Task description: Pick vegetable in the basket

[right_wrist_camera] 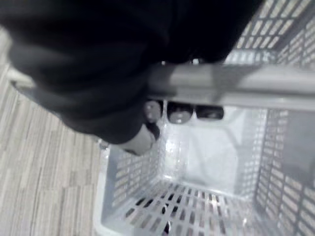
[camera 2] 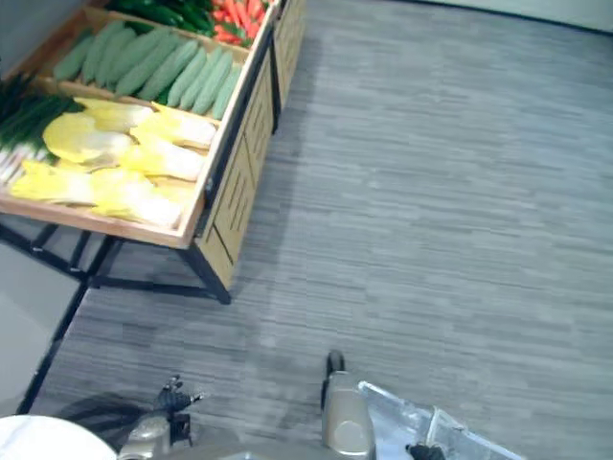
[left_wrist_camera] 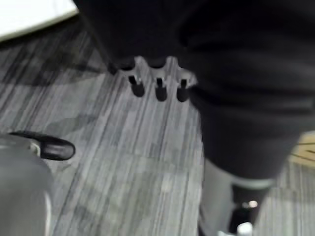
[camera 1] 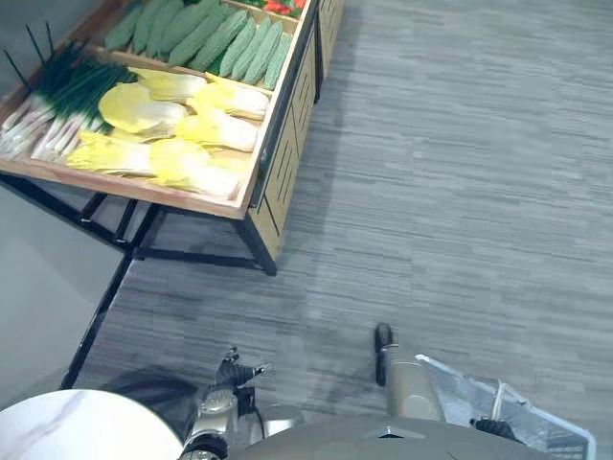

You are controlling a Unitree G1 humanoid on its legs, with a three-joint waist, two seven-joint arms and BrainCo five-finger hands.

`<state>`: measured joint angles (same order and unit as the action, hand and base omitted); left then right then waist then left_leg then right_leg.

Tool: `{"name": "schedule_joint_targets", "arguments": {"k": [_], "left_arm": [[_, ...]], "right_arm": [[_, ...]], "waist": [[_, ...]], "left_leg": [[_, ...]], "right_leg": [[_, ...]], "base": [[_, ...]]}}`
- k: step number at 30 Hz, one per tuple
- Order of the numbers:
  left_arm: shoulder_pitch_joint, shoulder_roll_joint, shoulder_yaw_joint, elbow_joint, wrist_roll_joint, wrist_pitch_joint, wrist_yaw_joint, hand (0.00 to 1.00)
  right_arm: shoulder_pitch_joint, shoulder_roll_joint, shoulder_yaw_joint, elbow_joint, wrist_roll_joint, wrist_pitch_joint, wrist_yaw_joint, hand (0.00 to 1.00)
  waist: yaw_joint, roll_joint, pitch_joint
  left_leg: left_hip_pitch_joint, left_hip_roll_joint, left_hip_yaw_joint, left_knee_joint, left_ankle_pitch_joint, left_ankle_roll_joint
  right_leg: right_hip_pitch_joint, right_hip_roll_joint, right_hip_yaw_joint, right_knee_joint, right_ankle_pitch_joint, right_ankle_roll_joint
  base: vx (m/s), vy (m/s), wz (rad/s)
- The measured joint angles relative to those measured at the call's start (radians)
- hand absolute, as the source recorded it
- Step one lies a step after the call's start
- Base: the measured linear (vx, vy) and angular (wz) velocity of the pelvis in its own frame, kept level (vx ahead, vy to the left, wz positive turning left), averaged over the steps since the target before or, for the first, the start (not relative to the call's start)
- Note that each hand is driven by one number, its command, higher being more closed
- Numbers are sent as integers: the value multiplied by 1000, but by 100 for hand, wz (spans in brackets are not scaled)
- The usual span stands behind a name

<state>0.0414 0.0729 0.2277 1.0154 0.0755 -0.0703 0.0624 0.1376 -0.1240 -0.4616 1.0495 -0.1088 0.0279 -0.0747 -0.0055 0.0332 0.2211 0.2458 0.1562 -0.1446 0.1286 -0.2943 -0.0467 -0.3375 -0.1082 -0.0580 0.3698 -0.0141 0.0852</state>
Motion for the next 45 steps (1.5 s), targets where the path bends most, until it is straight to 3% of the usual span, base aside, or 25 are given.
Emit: {"name": "schedule_joint_targets", "arguments": {"k": [3, 5, 6, 7, 10, 12, 14, 15, 16, 18, 20, 21, 23, 26, 28, 32, 33, 34, 36, 38, 39, 40, 41, 42, 45], "left_arm": [[25, -18, 63, -1, 27, -8, -10, 0], [43, -45, 121, -2, 34, -11, -12, 0], [59, -68, 151, -14, 31, -10, -12, 0], [64, -70, 148, -13, 31, -8, -12, 0], [78, -56, 131, -21, 14, -3, -12, 0], [81, -51, 124, -22, 12, -4, -12, 0], [83, -42, 80, -23, 12, -4, -12, 0], [80, -27, 53, -19, 12, -4, -13, 0], [78, -10, 37, -18, 12, -4, -13, 0], [76, -4, 19, -22, 12, -6, -13, 0], [79, 3, 18, -18, 5, -2, -13, 0], [90, 11, 8, -12, -9, 3, -13, 0], [101, 13, -9, -11, -10, 11, -13, 0], [99, 12, -28, -12, -15, 17, -14, 0], [102, 10, -44, -12, -17, 17, -13, 0], [97, 12, -33, -16, -27, 16, -13, 0], [98, 22, -12, -19, -32, 16, -13, 0], [98, 44, 0, -19, -38, 16, -13, 0], [118, 7, 18, -16, -49, 23, -15, 0], [131, -17, 29, -22, -56, 16, -12, 0], [135, -7, 82, -33, -57, 15, -11, 0], [134, -3, 114, -37, -62, 16, -10, 0], [132, 6, 152, -41, -66, 17, -10, 0], [110, -17, 183, -41, -66, 19, -11, 0], [112, -60, 211, -39, -78, 23, -9, 0]], "right_arm": [[3, 3, -14, 0, -23, -2, 6, 100], [16, 8, 0, -29, -21, -1, 6, 100], [14, 3, 21, -47, -16, 3, 10, 100], [9, -4, 37, -54, -16, 4, 9, 100], [-18, -10, 78, -49, -13, 22, 14, 100], [-49, -11, 79, -48, -14, 21, 15, 100], [-79, -25, 81, -50, -15, 13, 17, 100], [-94, -27, 81, -42, -13, 8, 17, 100], [-106, -14, 81, -32, -12, 8, 18, 100], [-106, -11, 80, -27, -11, 2, 21, 100], [-112, -5, 80, 0, -12, 3, 20, 100], [-105, -1, 78, 4, -12, 1, 20, 100], [-124, -2, 81, 2, -14, -16, 21, 100], [-141, -7, 101, -20, -22, -34, 23, 100], [-132, -9, 108, -27, -26, -40, 23, 100], [-138, -9, 77, -14, -27, -34, 19, 100], [-141, -2, 74, 2, -21, -33, 19, 100], [-140, 11, 63, 11, -19, -34, 19, 100], [-130, 8, 0, 26, -11, -20, 12, 100], [-95, 2, -30, 3, 48, -14, 7, 100], [-62, 35, -36, -17, 81, -17, 6, 100], [-52, 50, -33, -20, 92, -15, 4, 100], [-24, 66, -22, -25, 90, -15, 4, 100], [-21, 70, -16, -26, 86, -7, 3, 100], [-21, 45, 10, -27, 83, 3, 3, 100]], "waist": [[0, -5, -2], [0, 1, -9], [13, 28, -3], [22, 36, -2], [65, 11, 6], [78, 0, 6], [77, 7, -2], [81, -4, -7], [75, -29, -22], [69, -34, -29], [81, -50, -36], [77, -52, -40], [77, -51, -41], [72, -41, -41], [63, -23, -54], [62, -25, -57], [68, -52, -60], [68, -88, -64], [76, -40, -61], [61, 40, -76], [63, 0, -78], [62, -36, -81], [53, -62, -86], [67, -53, -86], [77, -25, -91]], "left_leg": [[25, -2, -19, 98, 69, -28], [-86, 1, -53, 393, 123, -98], [-223, 25, -52, 679, 275, -140], [-275, 38, -36, 785, 275, -139], [-431, 52, 153, 944, 139, -66], [-481, 30, 274, 796, 78, -48], [-493, -25, 439, 397, 129, -26], [-480, -46, 566, 257, 178, 123], [-468, -84, 592, 214, 200, 131], [-465, -95, 631, 200, 181, 179], [-423, -133, 574, 171, 167, 192], [-358, -160, 508, 112, 166, 191], [-283, -171, 424, 56, 152, 175], [-181, -181, 292, 1, 146, 162], [-121, -173, 149, -26, 141, 138], [-133, -142, -62, -15, 109, 65], [-167, -145, -124, 2, 85, 37], [-184, -160, -144, 20, 72, 16], [-240, -115, -115, 116, 72, -18], [-267, -32, -211, 139, 33, -63], [-271, -43, -273, 113, 46, -98], [-279, -56, -288, 111, 51, -109], [-299, -54, -317, 109, 58, -129], [-303, -14, -323, 81, 70, -155], [-306, 65, -230, -5, 214, -159]], "right_leg": [[9, -7, 14, 200, -136, -32], [108, 2, -26, 176, -238, -46], [178, 36, -53, 126, -252, -70], [214, 49, -61, 100, -256, -80], [411, 53, -62, -65, -245, -91], [485, 33, -59, -144, -237, -79], [545, 16, -79, -213, -241, -54], [578, 12, -95, -237, -254, -29], [584, -18, -112, -248, -242, -5], [592, -14, -124, -242, -178, 32], [580, -15, -125, -110, -143, 51], [524, -16, -109, 102, -71, 106], [414, -2, -56, 391, -44, 171], [295, -14, -83, 600, -136, 151], [243, -46, -110, 516, -225, 107], [228, -75, -7, 110, -233, 82], [228, -93, 75, -44, -197, 57], [232, -117, 98, -97, -141, 77], [258, -73, 21, -37, -162, 50], [174, 52, 204, 222, -209, 3], [156, 47, 309, 296, -278, 1], [170, 31, 330, 277, -317, 55], [217, 27, 318, 220, -389, 51], [235, 46, 272, 171, -427, 5], [249, 85, 185, 141, -398, -35]], "base": [[505, -334, 46], [537, -334, 58], [486, -247, 27], [374, -148, 6], [360, -88, -13], [411, 1, -13], [451, 81, 18], [417, 96, 56], [521, 117, 78], [459, 150, 101], [552, 188, 130], [494, 107, 130], [444, 23, 121], [308, -140, 137], [318, -273, 183], [178, -346, 168], [175, -632, 169], [142, -560, 151], [161, -378, 131], [171, -360, 180], [149, -450, 176], [110, -461, 172], [36, -406, 106], [-3, -439, 97], [-71, -281, 59]]}}
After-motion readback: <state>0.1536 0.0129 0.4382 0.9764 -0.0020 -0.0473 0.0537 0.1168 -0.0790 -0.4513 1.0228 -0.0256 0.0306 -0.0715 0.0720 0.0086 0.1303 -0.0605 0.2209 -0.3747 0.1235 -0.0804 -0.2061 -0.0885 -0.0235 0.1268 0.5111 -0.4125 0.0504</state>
